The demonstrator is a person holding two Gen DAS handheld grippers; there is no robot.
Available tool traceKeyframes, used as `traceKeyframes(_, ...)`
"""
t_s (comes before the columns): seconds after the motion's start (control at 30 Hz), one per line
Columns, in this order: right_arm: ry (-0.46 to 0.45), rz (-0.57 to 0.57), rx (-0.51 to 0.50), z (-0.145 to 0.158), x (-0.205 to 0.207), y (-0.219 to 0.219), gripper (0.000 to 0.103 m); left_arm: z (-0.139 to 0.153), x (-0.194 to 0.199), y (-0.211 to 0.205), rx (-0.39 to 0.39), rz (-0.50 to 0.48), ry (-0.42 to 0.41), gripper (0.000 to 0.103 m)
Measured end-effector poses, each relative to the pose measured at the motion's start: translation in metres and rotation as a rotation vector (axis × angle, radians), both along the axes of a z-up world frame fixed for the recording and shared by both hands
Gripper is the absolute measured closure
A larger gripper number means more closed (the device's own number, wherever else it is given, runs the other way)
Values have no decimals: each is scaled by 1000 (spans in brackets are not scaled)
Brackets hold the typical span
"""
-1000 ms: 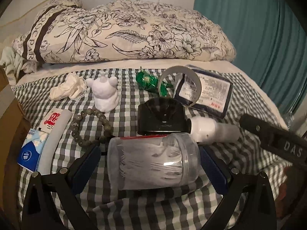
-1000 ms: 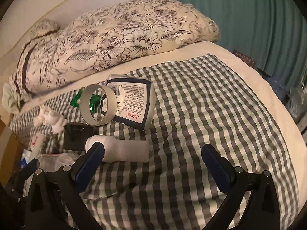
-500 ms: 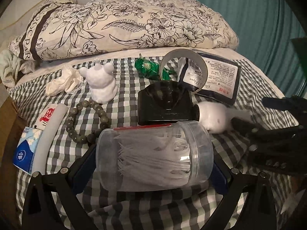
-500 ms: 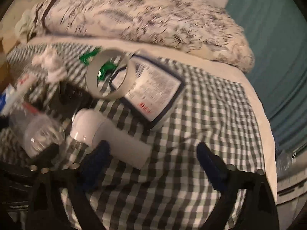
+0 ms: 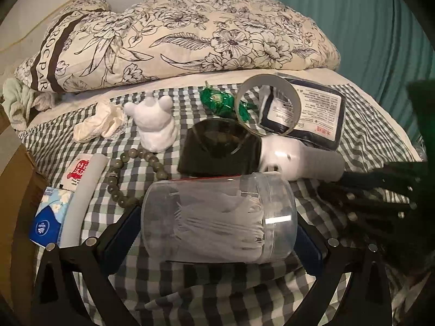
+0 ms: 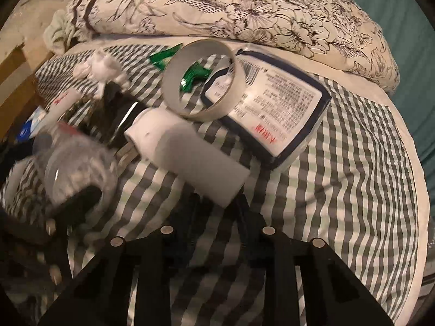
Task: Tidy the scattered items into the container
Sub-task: 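Grasp the clear swab jar with the left tool while the right grasps the white plug device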
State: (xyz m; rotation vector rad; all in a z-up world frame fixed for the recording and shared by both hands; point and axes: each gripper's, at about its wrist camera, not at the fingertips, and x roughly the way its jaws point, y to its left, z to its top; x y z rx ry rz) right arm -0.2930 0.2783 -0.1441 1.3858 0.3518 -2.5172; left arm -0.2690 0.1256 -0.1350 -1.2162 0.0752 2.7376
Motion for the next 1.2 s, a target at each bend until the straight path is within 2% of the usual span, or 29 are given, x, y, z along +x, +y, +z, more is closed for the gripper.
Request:
traceKeyframes(0.1, 6, 24, -6, 2, 6, -1, 75, 0, -2, -6, 11, 17, -6, 0)
traceKeyframes(0.13, 15, 18, -1, 4, 6, 0, 69, -1, -2, -8, 17, 20, -10, 0)
traceKeyframes(0.17, 23, 11, 0, 7, 5, 2, 57, -2, -3, -9, 23, 21, -14, 0)
traceKeyframes(0.23, 56, -5, 6, 14, 5, 6, 44, -3, -3, -10, 25, 21, -17, 0)
traceKeyframes(0.3, 87, 10, 16, 23, 4, 6, 44, -4, -3, -10, 29, 20, -19, 0)
traceKeyframes(0.37, 75, 54, 22, 26, -4, 2, 43, -4, -4, -11, 39, 22, -23, 0)
traceKeyframes(0.5, -11, 143, 50, 8, -24, -18, 42, -2, -2, -15, 36, 31, -26, 0)
traceKeyframes(0.57, -8, 149, 65, 1, -28, -26, 38, -2, -1, -17, 27, 41, -23, 0)
traceKeyframes(0.63, -12, 147, 49, -2, -28, -32, 38, -3, -1, -20, 24, 44, -29, 0)
traceKeyframes(0.77, -12, 150, -58, 5, -13, -27, 50, 0, 1, -32, 29, 72, -32, 0)
traceKeyframes(0.83, -18, 174, -90, 8, -2, -27, 50, 1, 2, -38, 35, 80, -34, 0)
traceKeyframes(1.03, -30, 152, -31, -1, -4, -47, 50, 1, 3, -50, 31, 104, -42, 1)
traceKeyframes(1.1, -38, 120, -35, -6, -12, -52, 54, -1, 2, -54, 33, 115, -47, 3)
traceKeyframes(1.17, -37, 84, -69, -5, -13, -52, 68, -2, 2, -57, 35, 122, -49, 5)
traceKeyframes(1.2, -35, 64, -83, -4, -12, -52, 69, -2, 2, -58, 38, 123, -49, 10)
